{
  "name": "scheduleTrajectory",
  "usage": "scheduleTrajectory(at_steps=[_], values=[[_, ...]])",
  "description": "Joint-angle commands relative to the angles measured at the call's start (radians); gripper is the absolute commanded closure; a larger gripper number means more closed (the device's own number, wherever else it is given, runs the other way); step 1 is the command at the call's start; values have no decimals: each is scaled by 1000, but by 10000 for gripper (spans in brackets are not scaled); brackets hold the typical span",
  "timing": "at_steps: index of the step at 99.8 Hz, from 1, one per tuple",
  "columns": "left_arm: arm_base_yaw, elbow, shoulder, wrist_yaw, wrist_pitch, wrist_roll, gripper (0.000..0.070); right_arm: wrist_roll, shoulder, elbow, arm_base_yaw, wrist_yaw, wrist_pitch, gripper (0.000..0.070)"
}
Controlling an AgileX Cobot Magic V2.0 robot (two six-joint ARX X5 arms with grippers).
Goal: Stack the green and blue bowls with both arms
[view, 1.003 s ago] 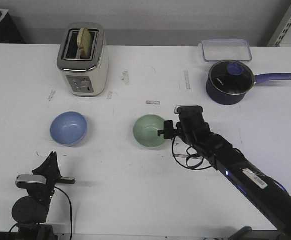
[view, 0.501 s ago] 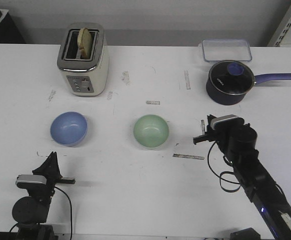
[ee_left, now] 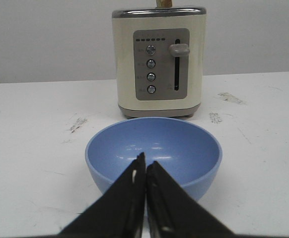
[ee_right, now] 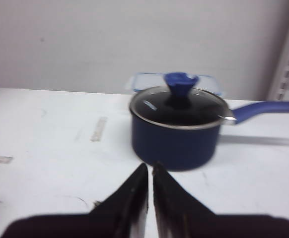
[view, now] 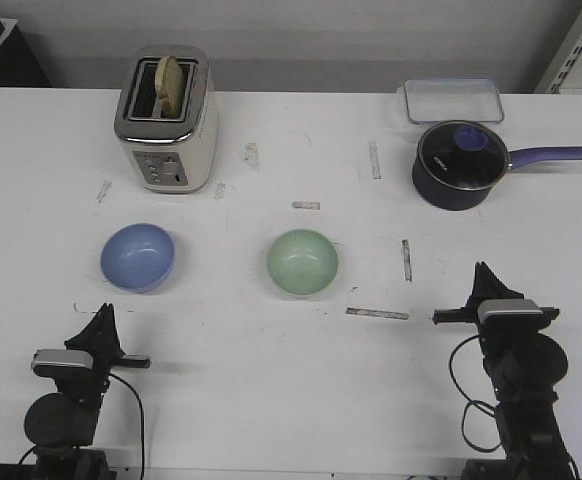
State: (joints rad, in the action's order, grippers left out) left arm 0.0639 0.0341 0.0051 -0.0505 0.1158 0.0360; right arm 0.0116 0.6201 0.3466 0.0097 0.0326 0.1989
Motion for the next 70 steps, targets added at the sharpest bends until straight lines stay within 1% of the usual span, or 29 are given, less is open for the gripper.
scheduleTrajectory(at_steps=[1, 18, 35, 70], values=[[0, -21, -2, -2, 13, 8, 698, 8, -49, -16, -6, -5, -15, 695], [0, -21, -2, -2, 13, 8, 698, 8, -187, -66, -11, -10, -89, 695], [0, -21, -2, -2, 13, 8, 698, 8, -296, -72, -11, -10, -206, 695], [0, -21, -2, -2, 13, 8, 698, 8, -381, -72, -11, -7, -199, 695]])
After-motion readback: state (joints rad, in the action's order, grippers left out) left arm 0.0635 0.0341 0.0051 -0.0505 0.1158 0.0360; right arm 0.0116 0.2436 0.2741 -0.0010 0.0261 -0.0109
